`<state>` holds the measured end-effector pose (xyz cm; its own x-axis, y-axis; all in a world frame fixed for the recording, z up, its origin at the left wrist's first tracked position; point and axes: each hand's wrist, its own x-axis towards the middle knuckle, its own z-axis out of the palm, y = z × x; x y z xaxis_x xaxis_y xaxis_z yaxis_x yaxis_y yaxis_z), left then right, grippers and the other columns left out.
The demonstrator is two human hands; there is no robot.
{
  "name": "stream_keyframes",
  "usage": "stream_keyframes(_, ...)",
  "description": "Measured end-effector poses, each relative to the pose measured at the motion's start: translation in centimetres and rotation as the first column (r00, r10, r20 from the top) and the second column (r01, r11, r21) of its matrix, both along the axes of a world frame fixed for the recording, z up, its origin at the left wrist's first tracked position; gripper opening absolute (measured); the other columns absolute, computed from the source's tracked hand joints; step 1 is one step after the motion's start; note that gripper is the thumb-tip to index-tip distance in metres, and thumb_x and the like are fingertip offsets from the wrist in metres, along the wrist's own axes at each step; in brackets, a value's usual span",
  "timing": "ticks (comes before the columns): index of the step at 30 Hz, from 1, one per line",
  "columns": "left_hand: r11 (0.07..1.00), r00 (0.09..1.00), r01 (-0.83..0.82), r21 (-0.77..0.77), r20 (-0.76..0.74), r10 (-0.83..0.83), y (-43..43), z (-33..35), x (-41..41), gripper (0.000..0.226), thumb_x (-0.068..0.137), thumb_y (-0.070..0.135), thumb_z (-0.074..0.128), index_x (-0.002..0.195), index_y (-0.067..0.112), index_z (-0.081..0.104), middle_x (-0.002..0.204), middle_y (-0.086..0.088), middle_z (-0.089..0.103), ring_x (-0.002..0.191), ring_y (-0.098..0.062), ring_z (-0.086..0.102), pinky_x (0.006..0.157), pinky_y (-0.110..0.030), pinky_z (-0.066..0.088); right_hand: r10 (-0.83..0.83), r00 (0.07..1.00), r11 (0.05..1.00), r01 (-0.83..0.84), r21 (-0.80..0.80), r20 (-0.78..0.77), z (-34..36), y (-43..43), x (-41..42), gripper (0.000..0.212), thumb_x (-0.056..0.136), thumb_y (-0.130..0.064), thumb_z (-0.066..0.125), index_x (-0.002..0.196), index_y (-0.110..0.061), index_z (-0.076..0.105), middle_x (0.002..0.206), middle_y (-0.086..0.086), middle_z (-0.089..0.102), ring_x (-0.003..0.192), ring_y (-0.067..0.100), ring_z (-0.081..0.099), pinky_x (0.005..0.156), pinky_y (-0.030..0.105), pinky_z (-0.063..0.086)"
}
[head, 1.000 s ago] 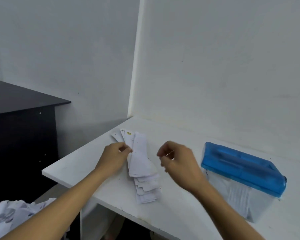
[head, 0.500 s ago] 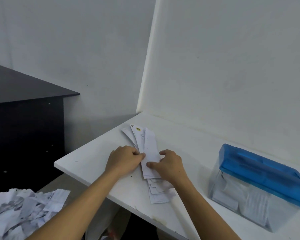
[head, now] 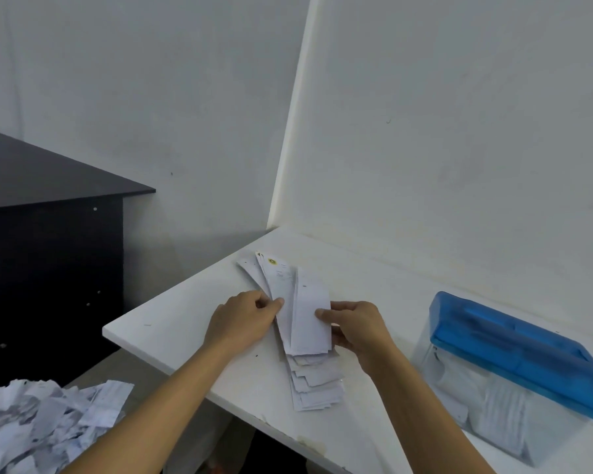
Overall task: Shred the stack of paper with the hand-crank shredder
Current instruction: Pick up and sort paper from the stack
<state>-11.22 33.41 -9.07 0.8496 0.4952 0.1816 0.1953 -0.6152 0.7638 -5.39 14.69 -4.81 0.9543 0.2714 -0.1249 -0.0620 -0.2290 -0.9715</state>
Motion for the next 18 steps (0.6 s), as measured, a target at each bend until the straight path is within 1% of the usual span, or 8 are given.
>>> stream_keyframes(2,0.993,0.989,0.019,-0.120,0.148,-0.001,0.0,0.1,-0.1,0.033,0.098,0.049,0.058,0.078,0.023,0.062,0.075,0.009,0.064,0.069,-0.008,0.057,0.063,-0.030,0.039,0.026,1.000,0.996,-0.024,0.083,-0.016,0.5,-0.4,-0.1,0.023,0.088,-0.002,0.072,0.111,0.001,0.072,0.097,0.012,0.078,0.091,0.029,0.075,0.085,0.039,0.061)
stream_keyframes(4,0.977,0.953,0.083,-0.196,0.303,-0.020,-0.1,0.4,-0.7,0.031,0.098,0.044,0.062,0.076,0.024,0.068,0.072,0.006,0.066,0.065,-0.011,0.056,0.066,-0.030,0.041,0.070,0.997,0.988,-0.072,0.135,0.021,1.3,-0.8,-0.5,0.023,0.090,-0.002,0.069,0.113,0.002,0.071,0.100,0.011,0.078,0.094,0.027,0.075,0.086,0.037,0.060)
stream_keyframes(6,0.957,0.936,0.185,-0.225,0.336,-0.102,-1.2,1.9,-1.5,0.033,0.098,0.045,0.061,0.073,0.027,0.072,0.069,0.007,0.066,0.066,-0.010,0.057,0.065,-0.022,0.041,0.105,0.990,0.981,-0.119,0.154,0.096,2.7,-1.1,-1.1,0.021,0.092,-0.002,0.067,0.113,0.000,0.072,0.100,0.009,0.078,0.093,0.024,0.075,0.084,0.033,0.061)
stream_keyframes(9,0.891,0.900,0.362,-0.274,0.349,-0.259,-3.7,5.3,-2.3,0.037,0.097,0.038,0.064,0.061,0.028,0.064,0.053,0.016,0.054,0.053,0.001,0.049,0.053,-0.010,0.034,0.146,0.963,0.972,-0.181,0.147,0.225,5.0,-1.5,-2.0,0.020,0.093,-0.004,0.065,0.112,-0.003,0.073,0.101,0.009,0.078,0.093,0.024,0.075,0.080,0.030,0.060)
stream_keyframes(12,0.823,0.831,0.486,-0.294,0.448,-0.331,-5.9,8.8,-2.1,0.009,0.096,0.023,0.068,0.094,0.022,0.076,0.065,0.020,0.068,0.058,0.007,0.059,0.053,-0.006,0.039,0.115,0.929,0.983,-0.157,0.093,0.352,7.4,-2.7,-2.6,0.018,0.094,-0.013,0.067,0.110,-0.010,0.075,0.101,0.006,0.078,0.097,0.027,0.073,0.085,0.039,0.060)
stream_keyframes(14,0.804,0.788,0.529,-0.269,0.507,-0.349,-7.1,10.8,-1.9,0.014,0.096,0.022,0.069,0.108,0.019,0.076,0.074,0.018,0.074,0.065,0.006,0.064,0.056,-0.006,0.042,0.099,0.914,0.988,-0.137,0.068,0.394,9.1,-4.4,-2.8,0.017,0.095,-0.019,0.067,0.107,-0.011,0.076,0.100,0.008,0.077,0.097,0.027,0.073,0.087,0.043,0.059)
stream_keyframes(16,0.815,0.763,0.536,-0.220,0.539,-0.356,-8.2,12.3,-1.6,0.014,0.094,0.027,0.070,0.108,0.026,0.075,0.087,0.013,0.077,0.079,-0.002,0.069,0.063,-0.012,0.048,0.085,0.892,0.994,-0.104,0.019,0.445,10.9,-6.6,-3.0,0.017,0.097,-0.020,0.065,0.104,-0.011,0.076,0.096,0.007,0.078,0.092,0.021,0.073,0.079,0.035,0.060)
stream_keyframes(18,0.820,0.744,0.548,-0.167,0.546,-0.386,-10.2,13.6,-0.8,0.010,0.093,0.032,0.071,0.102,0.036,0.072,0.097,0.008,0.076,0.093,-0.014,0.070,0.076,-0.025,0.057,0.074,0.851,0.996,-0.035,-0.085,0.520,12.6,-9.5,-3.3,0.016,0.098,-0.022,0.063,0.096,-0.015,0.077,0.086,-0.002,0.077,0.080,0.007,0.070,0.072,0.025,0.053)
